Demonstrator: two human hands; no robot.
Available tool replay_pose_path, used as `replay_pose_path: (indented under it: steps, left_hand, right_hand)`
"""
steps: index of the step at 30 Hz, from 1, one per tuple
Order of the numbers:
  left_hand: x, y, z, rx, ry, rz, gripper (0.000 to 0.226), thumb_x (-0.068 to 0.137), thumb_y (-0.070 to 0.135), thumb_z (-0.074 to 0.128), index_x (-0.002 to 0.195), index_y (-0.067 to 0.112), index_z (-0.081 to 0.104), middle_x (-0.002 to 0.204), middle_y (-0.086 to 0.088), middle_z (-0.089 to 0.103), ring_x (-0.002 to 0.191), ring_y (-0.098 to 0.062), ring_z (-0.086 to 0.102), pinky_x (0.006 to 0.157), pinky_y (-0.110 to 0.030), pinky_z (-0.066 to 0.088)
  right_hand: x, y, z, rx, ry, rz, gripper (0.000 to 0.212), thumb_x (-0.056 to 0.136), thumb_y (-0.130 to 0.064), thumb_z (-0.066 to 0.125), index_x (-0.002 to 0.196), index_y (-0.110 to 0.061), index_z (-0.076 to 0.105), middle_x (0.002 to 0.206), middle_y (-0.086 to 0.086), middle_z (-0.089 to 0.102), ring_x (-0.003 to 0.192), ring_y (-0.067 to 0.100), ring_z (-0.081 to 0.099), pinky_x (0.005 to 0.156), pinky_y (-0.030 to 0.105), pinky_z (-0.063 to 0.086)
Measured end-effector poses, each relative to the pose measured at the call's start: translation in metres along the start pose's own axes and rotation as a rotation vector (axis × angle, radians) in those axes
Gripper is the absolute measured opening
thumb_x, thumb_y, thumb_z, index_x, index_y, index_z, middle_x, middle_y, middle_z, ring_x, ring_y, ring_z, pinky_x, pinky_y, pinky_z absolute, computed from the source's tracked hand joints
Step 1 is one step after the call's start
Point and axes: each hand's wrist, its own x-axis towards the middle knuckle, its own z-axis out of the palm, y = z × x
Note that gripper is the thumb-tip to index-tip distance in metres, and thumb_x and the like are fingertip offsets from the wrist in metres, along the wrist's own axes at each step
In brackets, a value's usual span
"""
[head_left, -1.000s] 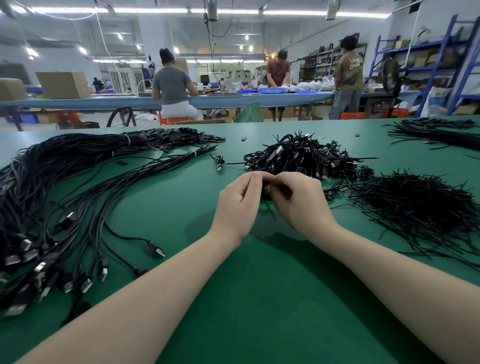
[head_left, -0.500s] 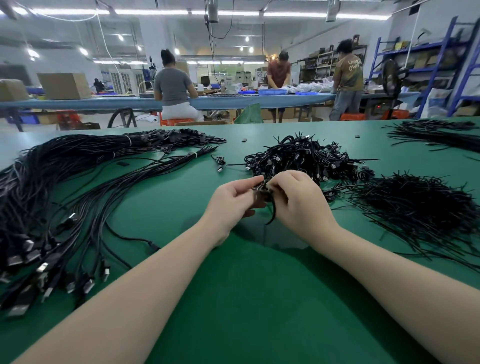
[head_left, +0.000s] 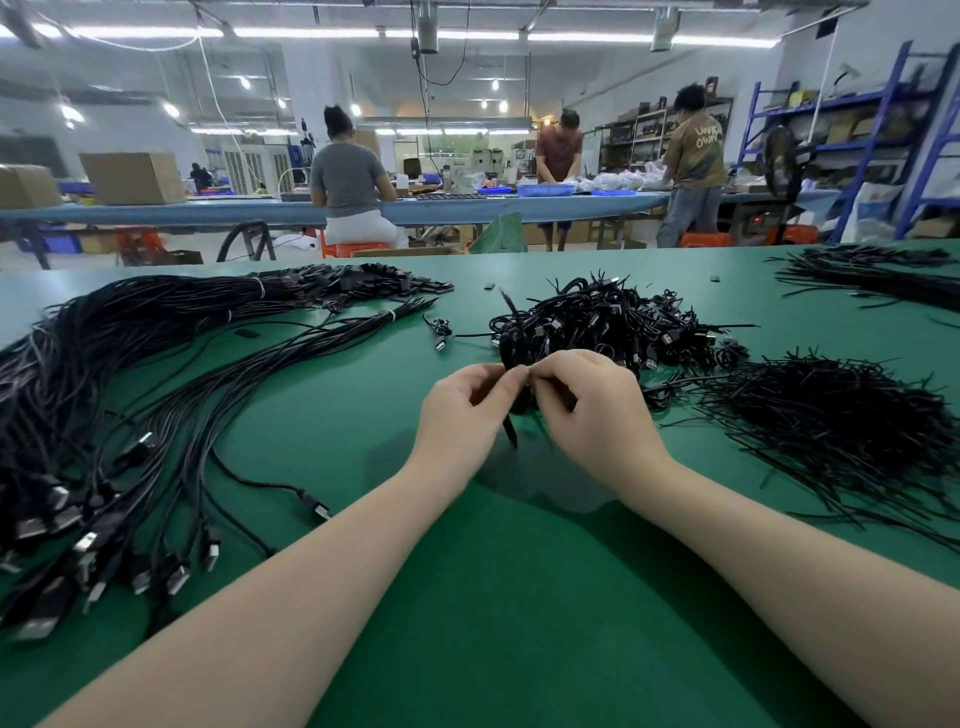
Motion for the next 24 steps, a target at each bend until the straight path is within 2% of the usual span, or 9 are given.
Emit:
replay_pose_path:
  steps: [2,4,7,9,12,16,18,22,24]
  left_hand:
    - [0.0,0.0,0.0,-0.039,0.021,-0.068,0.023,0.089,0.036,0.064,0.107,0.03,0.051,0.076,-0.006,0.072,0.067,-0.016,0.066,0.069,-0.032,0.052]
    - [0.001,0.001,-0.002,-0.128,-0.019,-0.157,0.032,0.091,0.029,0.063,0.113,0.03,0.041,0.065,-0.002,0.069,0.052,-0.014,0.059,0.052,-0.027,0.045]
    - [0.002,0.005,-0.004,-0.287,-0.096,-0.208,0.013,0.094,0.014,0.055,0.099,0.025,0.052,0.058,-0.002,0.062,0.046,-0.015,0.052,0.041,-0.019,0.036]
    - [0.004,0.006,-0.005,-0.312,-0.109,-0.236,0.017,0.095,0.01,0.046,0.093,0.021,0.059,0.062,-0.004,0.063,0.047,-0.016,0.057,0.041,-0.017,0.037]
    - [0.004,0.005,-0.004,-0.274,-0.153,-0.262,0.034,0.092,0.004,0.037,0.1,0.022,0.065,0.076,-0.004,0.07,0.062,-0.013,0.064,0.047,-0.014,0.043]
    - [0.002,-0.001,-0.003,-0.219,-0.21,-0.145,0.044,0.087,-0.012,0.049,0.107,0.024,0.064,0.081,0.004,0.072,0.075,-0.009,0.064,0.064,-0.016,0.05]
    - [0.001,-0.004,-0.003,-0.21,-0.23,-0.109,0.045,0.084,-0.012,0.06,0.107,0.026,0.064,0.082,0.007,0.073,0.077,-0.006,0.065,0.071,-0.016,0.051]
    - [0.002,-0.007,-0.003,-0.196,-0.118,-0.061,0.029,0.084,-0.002,0.068,0.091,0.026,0.073,0.083,0.006,0.073,0.081,-0.005,0.065,0.073,-0.011,0.048]
    - [0.004,-0.007,-0.002,-0.178,-0.028,-0.062,0.011,0.085,0.012,0.071,0.078,0.019,0.073,0.07,0.011,0.069,0.068,-0.001,0.06,0.067,-0.011,0.044]
  right_hand:
    - [-0.001,0.0,-0.001,-0.053,-0.028,-0.073,0.005,0.084,0.001,0.064,0.083,0.0,0.068,0.077,0.01,0.066,0.074,0.033,0.061,0.066,0.038,0.052]
    - [-0.002,-0.001,-0.001,-0.121,-0.048,-0.138,0.007,0.083,0.001,0.063,0.079,0.0,0.067,0.073,0.011,0.064,0.071,0.033,0.06,0.063,0.038,0.052]
    - [0.0,-0.002,0.002,-0.217,-0.057,-0.238,0.012,0.083,-0.002,0.058,0.078,-0.002,0.068,0.072,0.01,0.063,0.067,0.032,0.06,0.06,0.037,0.052]
    - [-0.001,0.0,0.003,-0.214,-0.055,-0.21,0.008,0.08,-0.002,0.061,0.08,-0.004,0.069,0.074,0.009,0.065,0.069,0.031,0.062,0.061,0.035,0.052]
    - [-0.003,0.007,0.003,-0.113,-0.057,-0.034,0.005,0.084,-0.002,0.065,0.086,-0.004,0.069,0.081,0.01,0.068,0.079,0.033,0.062,0.067,0.037,0.053]
    - [-0.003,0.012,0.004,-0.055,-0.042,0.051,0.005,0.085,-0.003,0.064,0.087,-0.005,0.068,0.083,0.006,0.069,0.081,0.03,0.061,0.072,0.03,0.046]
    - [-0.002,0.012,0.003,-0.046,-0.041,0.061,0.005,0.086,-0.003,0.064,0.086,-0.005,0.068,0.082,0.006,0.068,0.08,0.029,0.06,0.07,0.031,0.046]
    - [-0.003,0.008,0.003,-0.041,-0.067,0.041,0.006,0.082,0.003,0.065,0.085,-0.002,0.067,0.084,0.01,0.067,0.082,0.032,0.06,0.07,0.036,0.049]
    - [-0.003,0.005,0.003,-0.067,-0.051,-0.009,0.004,0.08,0.005,0.065,0.08,0.001,0.065,0.078,0.013,0.064,0.077,0.034,0.059,0.067,0.039,0.05]
